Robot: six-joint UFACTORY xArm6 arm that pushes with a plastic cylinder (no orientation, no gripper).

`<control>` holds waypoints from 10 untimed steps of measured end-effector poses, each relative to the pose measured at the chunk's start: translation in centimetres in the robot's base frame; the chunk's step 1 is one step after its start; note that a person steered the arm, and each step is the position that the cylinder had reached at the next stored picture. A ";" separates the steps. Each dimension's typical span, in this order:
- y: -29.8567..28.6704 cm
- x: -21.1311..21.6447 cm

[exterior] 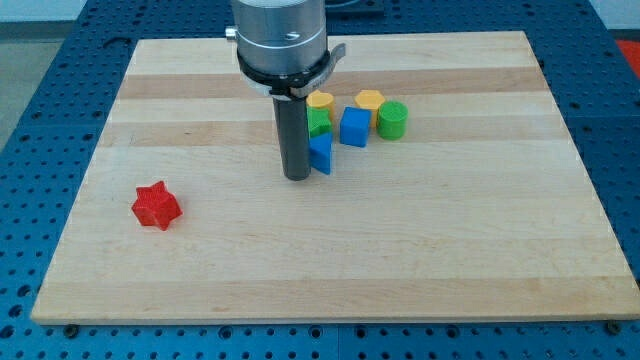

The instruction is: Move the red star towards the blue triangle

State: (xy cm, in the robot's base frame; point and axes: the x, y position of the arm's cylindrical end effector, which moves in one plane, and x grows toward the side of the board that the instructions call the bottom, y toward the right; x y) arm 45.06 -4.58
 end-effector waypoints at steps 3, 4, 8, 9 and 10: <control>-0.8 2.1; -1.6 6.7; -22.9 7.0; -18.4 6.4; -9.9 6.4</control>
State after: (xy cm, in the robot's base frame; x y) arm 51.45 -14.49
